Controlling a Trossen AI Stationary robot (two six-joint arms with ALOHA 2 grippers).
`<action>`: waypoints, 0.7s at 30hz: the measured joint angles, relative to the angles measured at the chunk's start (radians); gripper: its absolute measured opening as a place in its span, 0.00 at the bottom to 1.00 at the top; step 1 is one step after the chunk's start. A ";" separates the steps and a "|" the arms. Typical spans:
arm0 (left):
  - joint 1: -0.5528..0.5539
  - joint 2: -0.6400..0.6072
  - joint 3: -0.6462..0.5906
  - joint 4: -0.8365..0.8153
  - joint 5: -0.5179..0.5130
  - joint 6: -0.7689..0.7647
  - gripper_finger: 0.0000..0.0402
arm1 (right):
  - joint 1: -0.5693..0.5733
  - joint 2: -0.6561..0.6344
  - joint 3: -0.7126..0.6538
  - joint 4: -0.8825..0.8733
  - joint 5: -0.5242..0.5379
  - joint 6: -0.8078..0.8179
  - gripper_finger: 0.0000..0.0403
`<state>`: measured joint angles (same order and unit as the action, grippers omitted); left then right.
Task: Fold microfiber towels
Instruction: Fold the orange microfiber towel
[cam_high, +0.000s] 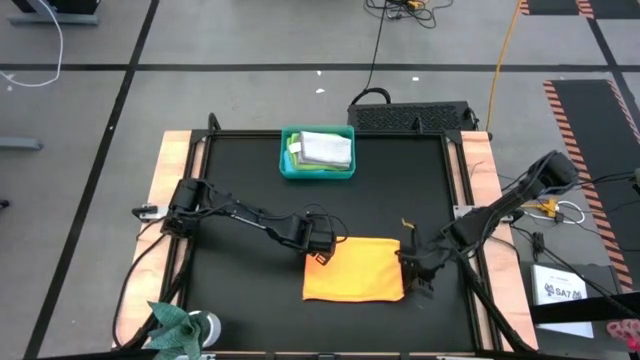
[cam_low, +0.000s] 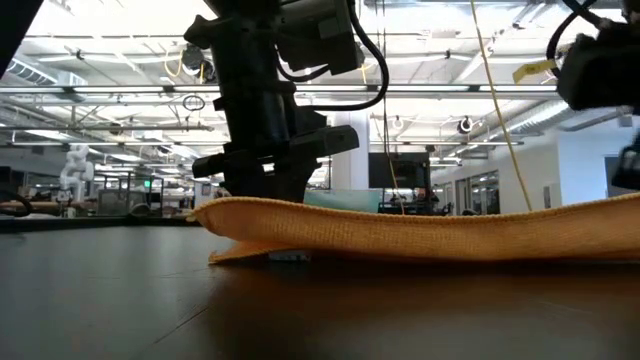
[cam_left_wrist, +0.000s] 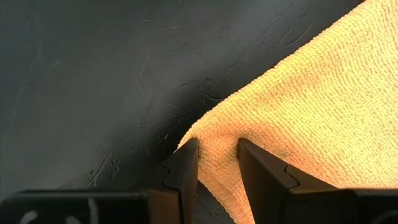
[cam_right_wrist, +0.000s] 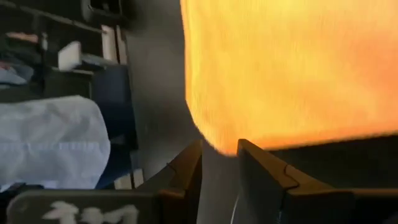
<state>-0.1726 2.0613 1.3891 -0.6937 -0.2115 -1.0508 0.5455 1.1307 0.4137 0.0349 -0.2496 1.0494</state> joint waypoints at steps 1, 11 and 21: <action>0.000 0.000 0.000 0.000 0.000 -0.001 0.29 | -0.007 -0.013 0.000 -0.001 0.017 -0.014 0.22; 0.000 -0.003 0.010 -0.015 0.005 -0.024 0.29 | -0.121 -0.055 0.000 -0.015 0.047 -0.137 0.17; -0.119 -0.103 0.122 -0.147 -0.190 0.233 0.29 | -0.085 -0.055 0.000 -0.003 -0.043 -0.116 0.17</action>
<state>-0.2911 1.9580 1.5113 -0.8405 -0.4016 -0.8182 0.4601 1.0760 0.4141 0.0322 -0.2928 0.9336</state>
